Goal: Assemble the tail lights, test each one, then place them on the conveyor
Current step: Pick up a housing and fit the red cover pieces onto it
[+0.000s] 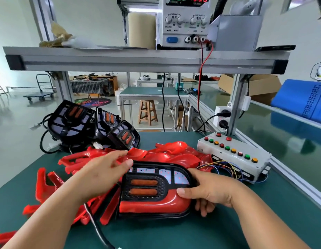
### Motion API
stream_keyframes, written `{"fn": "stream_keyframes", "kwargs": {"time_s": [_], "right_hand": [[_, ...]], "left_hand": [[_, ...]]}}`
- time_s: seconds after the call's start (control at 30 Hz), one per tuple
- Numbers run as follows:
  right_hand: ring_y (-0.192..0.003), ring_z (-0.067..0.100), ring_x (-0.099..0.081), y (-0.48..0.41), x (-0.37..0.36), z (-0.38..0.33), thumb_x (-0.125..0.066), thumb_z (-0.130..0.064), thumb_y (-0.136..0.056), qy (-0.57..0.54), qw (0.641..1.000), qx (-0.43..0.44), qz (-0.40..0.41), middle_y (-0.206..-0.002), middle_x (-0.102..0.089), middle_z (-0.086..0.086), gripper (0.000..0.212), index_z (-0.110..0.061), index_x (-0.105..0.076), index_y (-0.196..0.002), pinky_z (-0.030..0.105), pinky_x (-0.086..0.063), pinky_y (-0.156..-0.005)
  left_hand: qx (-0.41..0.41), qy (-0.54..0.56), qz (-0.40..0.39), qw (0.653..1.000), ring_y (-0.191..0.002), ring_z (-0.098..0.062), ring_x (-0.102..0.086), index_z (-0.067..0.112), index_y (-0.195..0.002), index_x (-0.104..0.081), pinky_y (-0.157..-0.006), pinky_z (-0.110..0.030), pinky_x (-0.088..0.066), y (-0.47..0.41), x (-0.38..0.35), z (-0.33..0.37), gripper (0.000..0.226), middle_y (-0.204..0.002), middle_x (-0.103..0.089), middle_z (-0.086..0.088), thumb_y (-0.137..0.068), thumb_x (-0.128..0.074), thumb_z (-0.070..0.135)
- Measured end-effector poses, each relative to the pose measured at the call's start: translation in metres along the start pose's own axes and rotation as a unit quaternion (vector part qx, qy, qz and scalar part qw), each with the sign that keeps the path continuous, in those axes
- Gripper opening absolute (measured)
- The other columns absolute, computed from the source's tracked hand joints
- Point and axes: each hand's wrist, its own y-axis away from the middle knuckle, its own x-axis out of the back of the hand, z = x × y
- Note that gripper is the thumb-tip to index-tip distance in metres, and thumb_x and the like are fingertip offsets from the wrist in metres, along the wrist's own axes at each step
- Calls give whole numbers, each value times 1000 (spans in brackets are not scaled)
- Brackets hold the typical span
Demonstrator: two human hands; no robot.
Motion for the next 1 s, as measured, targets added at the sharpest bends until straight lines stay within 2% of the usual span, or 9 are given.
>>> {"fn": "stream_keyframes", "kwargs": {"time_s": [0.1, 0.2, 0.37, 0.47, 0.63, 0.73, 0.83, 0.9, 1.0], "right_hand": [[-54, 20, -65, -1, 0, 1, -78, -70, -53, 4, 1000, 3, 4, -82, -70, 13, 85, -38, -44, -124, 22, -46, -43], [-57, 19, -67, -1, -1, 1, -77, -70, -53, 5, 1000, 3, 6, -89, -71, 13, 83, -39, -44, -123, 23, -49, -47], [-56, 17, -67, 1, -1, 2, -76, -60, -63, -10, 1000, 11, -1, -82, -72, 2, 75, -34, -45, -125, 23, -50, -47], [-55, 15, -66, 2, -2, 1, -76, -57, -65, -11, 1000, 15, -1, -85, -72, 3, 70, -31, -48, -123, 22, -49, -48], [-51, 11, -58, 3, -2, -1, -74, -54, -66, 2, 999, 34, 15, -89, -66, 8, 62, -30, -48, -117, 20, -44, -47], [-53, 7, -55, 4, -3, -3, -74, -49, -68, 0, 997, 69, 25, -83, -62, 2, 55, -31, -50, -114, 20, -43, -47], [-78, 2, -66, 2, -3, -6, -75, -48, -68, -58, 988, 116, 78, -101, -69, -12, 61, -36, -50, -122, 18, -50, -63], [-99, 4, -66, 0, -8, -7, -75, -48, -68, -81, 980, 145, 110, -114, -67, -17, 64, -42, -47, -124, 21, -53, -78], [-103, 12, -66, -5, -19, -8, -77, -45, -76, -125, 972, 164, 111, -119, -65, -13, 61, -41, -42, -127, 35, -58, -82]], "left_hand": [[23, -22, -218, 975, -82, -2, -66, 60, -135, 24, -80, -21, -52, 25, 2, 6, 110, -113, -62, 27, -63, -55, 86], [25, 23, -263, 964, -89, -7, -69, 61, -131, 33, -78, -29, -56, 30, 5, -2, 120, -128, -52, 24, -69, -70, 69], [29, 157, -258, 953, -73, -18, -66, 64, -136, 9, -68, -32, -56, 24, -6, -10, 119, -115, -65, 6, -68, -83, 34], [-25, 140, -280, 949, -91, -21, -66, 56, -138, -20, -67, -31, -50, 21, -10, -10, 99, -119, -68, 5, -66, -83, 32], [-42, 171, -260, 949, -111, -27, -64, 54, -136, -20, -76, -42, -52, 19, -13, -11, 100, -125, -65, 6, -65, -85, 28], [-60, 262, -251, 930, -124, -15, -57, 51, -142, -18, -102, -37, -44, 19, -8, -13, 102, -135, -58, 10, -72, -83, 16], [-46, 339, -238, 909, -118, -19, -61, 59, -134, -34, -88, -34, -54, 18, -3, -14, 86, -132, -60, 8, -73, -80, 18], [-38, 371, -224, 900, -120, -17, -60, 49, -135, -42, -87, -32, -55, 17, -4, -15, 81, -132, -61, 7, -71, -80, 17], [-31, 421, -195, 885, -121, -21, -60, 32, -129, -56, -94, -33, -53, 13, -7, -18, 69, -131, -63, -1, -68, -82, 15]]}}
